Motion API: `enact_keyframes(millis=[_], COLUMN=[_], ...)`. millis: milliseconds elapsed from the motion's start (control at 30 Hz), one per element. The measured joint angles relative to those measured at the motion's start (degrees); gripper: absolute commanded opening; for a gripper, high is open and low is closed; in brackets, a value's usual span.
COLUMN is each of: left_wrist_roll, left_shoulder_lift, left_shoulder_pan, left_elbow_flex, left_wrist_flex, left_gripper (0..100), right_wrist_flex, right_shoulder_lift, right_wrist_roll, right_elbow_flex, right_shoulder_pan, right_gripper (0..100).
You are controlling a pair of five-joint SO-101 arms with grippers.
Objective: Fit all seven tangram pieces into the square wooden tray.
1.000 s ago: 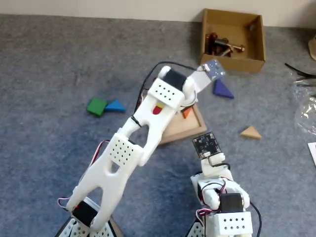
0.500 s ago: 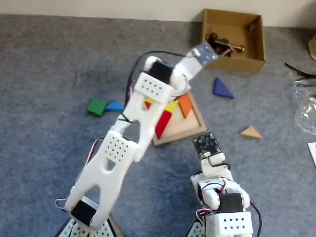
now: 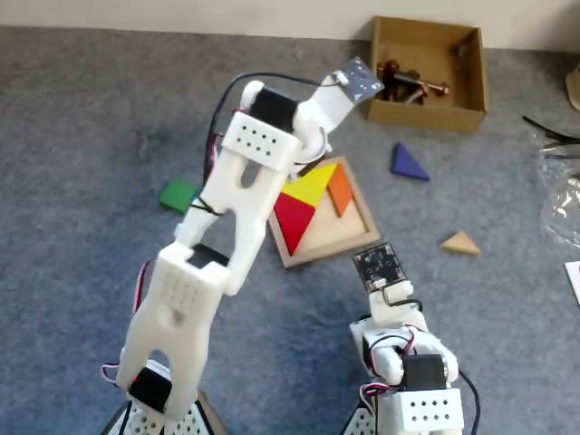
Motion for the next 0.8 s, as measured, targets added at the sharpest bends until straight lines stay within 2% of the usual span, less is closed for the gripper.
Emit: enact_keyframes(millis=[200, 433, 700, 800], left_wrist_roll=[0.0, -0.3, -14.1, -18.1], left_shoulder_lift=[-10.8, -18.3, -21.8, -21.8], left_shoulder_pan=[-1.1, -10.0, -22.9, -27.5], left_elbow_flex=[13.0, 22.2, 28.9, 28.9], left_wrist_flex=[0.0, 0.0, -0.1, -0.1], left_gripper=[0, 0, 1, 7], right_wrist_flex=[0.0, 0.0, 0.0, 0.0], right_shoulder_lift=[0.0, 0.0, 0.0, 0.0], right_wrist_roll=[0.0, 0.0, 0.0, 0.0], right_elbow_flex=[0.0, 0.0, 0.0, 0.0], right_shoulder_pan=[0.0, 0.0, 0.0, 0.0], right_gripper=[0.5, 0.5, 0.5, 0.5])
